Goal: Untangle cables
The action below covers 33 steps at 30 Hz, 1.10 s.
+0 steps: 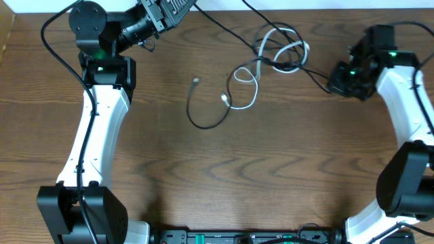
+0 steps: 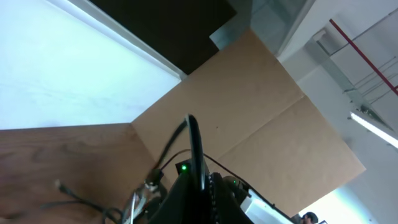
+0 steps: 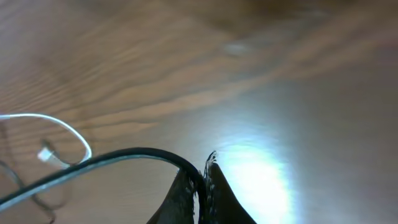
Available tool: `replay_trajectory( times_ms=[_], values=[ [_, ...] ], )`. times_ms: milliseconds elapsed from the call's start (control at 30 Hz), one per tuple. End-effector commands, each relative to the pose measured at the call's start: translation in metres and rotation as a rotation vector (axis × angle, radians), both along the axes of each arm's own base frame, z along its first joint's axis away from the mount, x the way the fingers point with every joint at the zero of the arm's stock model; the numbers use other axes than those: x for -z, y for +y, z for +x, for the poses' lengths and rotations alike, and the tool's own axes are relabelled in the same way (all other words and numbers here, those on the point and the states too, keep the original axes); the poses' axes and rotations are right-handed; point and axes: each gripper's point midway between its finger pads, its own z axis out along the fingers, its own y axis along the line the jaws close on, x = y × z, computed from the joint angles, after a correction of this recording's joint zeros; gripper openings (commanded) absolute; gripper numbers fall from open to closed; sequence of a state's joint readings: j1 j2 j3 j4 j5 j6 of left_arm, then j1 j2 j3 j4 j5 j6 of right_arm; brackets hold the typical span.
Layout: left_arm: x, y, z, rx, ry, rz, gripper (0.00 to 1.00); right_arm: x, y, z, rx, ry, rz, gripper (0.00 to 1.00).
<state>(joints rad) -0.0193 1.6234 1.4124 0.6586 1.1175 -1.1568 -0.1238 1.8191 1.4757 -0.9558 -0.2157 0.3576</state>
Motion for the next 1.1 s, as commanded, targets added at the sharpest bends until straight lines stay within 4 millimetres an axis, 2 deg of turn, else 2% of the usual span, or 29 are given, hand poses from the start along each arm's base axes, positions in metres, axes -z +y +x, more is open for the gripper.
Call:
replay_trajectory(
  times_ms=[0,67,167,400,533,667,833,933,1000,1067],
  values=[
    [-0.024,0.019,0.000,-0.066,-0.054,-0.020,0.07,0.016,-0.074,-0.025,0.141,0.105,-0.200,0.01],
    [-0.024,0.023,0.001,-0.073,-0.054,-0.020,0.07,0.016,-0.099,-0.036,0.223,0.138,-0.235,0.01],
    [-0.024,0.026,0.002,-0.081,-0.054,-0.019,0.07,0.016,-0.125,-0.045,0.301,0.152,-0.253,0.01],
    [-0.023,0.046,0.008,-0.134,-0.078,0.000,0.08,0.015,-0.166,-0.061,0.434,0.156,-0.245,0.01],
    [-0.005,0.072,0.021,-0.212,-0.045,0.049,0.08,0.016,-0.183,-0.070,0.465,0.164,-0.246,0.01],
    [0.034,0.106,0.039,-0.336,0.052,0.139,0.07,0.016,-0.195,-0.079,0.505,0.168,-0.230,0.01],
    [0.108,0.154,0.055,-0.579,0.234,0.355,0.07,0.016,-0.190,-0.074,0.447,0.143,-0.181,0.01],
    [0.150,0.184,0.053,-0.729,0.345,0.540,0.07,0.016,-0.186,-0.071,0.418,0.134,-0.178,0.01],
    [0.171,0.201,0.047,-0.801,0.410,0.643,0.07,0.015,-0.178,-0.063,0.355,0.102,-0.153,0.01],
    [0.185,0.216,0.041,-0.854,0.455,0.731,0.07,0.013,-0.162,-0.049,0.254,0.047,-0.100,0.01]
  ],
)
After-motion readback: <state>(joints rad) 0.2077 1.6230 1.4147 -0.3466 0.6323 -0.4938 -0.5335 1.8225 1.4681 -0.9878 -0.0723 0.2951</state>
